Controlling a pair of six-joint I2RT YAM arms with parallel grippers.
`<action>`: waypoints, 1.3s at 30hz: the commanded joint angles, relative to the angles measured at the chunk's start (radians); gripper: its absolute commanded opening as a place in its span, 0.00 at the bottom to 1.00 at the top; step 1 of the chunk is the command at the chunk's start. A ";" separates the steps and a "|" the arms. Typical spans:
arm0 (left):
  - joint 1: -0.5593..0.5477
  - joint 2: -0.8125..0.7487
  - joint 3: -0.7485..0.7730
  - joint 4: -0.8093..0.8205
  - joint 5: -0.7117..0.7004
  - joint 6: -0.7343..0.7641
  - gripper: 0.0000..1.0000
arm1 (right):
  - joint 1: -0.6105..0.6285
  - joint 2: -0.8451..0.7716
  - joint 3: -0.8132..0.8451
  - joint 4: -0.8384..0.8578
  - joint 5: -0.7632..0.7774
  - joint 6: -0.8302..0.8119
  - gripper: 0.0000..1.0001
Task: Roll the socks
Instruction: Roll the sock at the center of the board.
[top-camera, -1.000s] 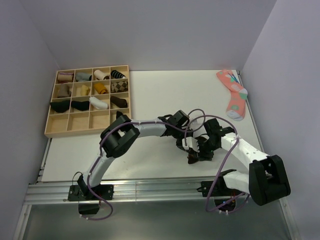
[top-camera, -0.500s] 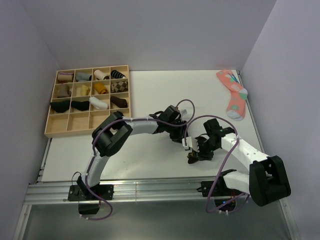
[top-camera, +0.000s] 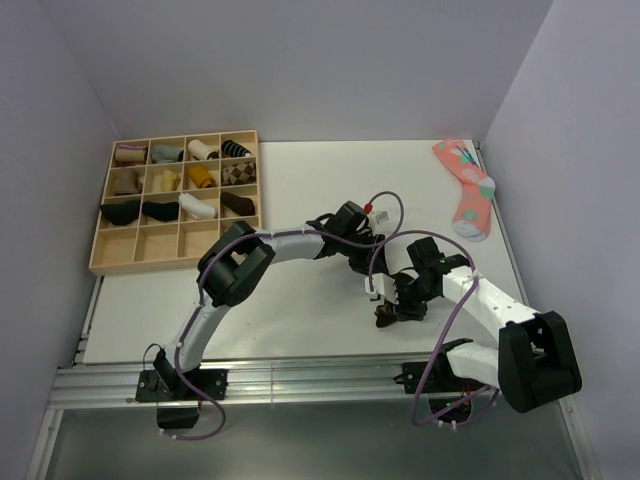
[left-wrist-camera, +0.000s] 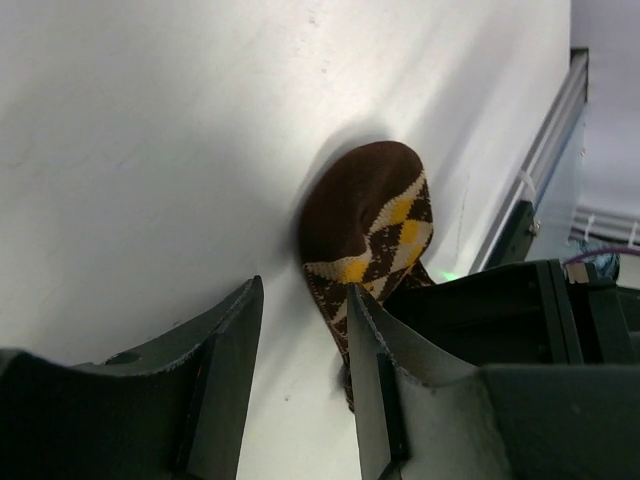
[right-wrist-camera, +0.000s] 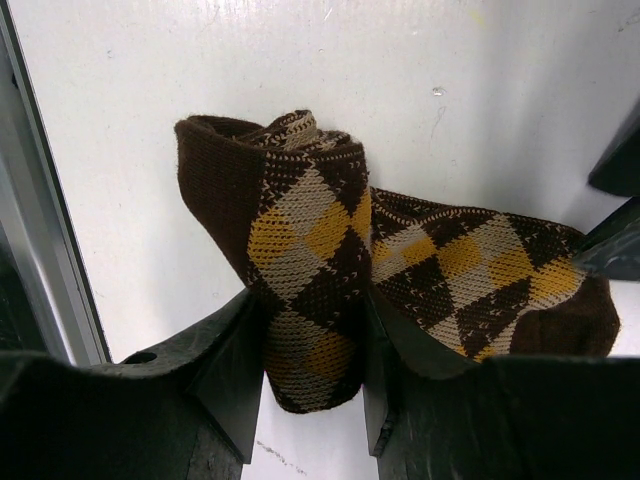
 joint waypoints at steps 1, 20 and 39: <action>-0.008 0.065 0.030 -0.051 0.041 0.070 0.46 | 0.005 -0.002 -0.003 0.011 0.048 0.002 0.39; -0.046 0.151 0.040 -0.005 0.104 0.008 0.19 | 0.010 -0.009 0.002 0.009 0.048 0.010 0.38; 0.118 -0.137 -0.193 0.018 -0.135 -0.009 0.00 | 0.009 0.016 0.154 -0.092 -0.012 0.027 0.31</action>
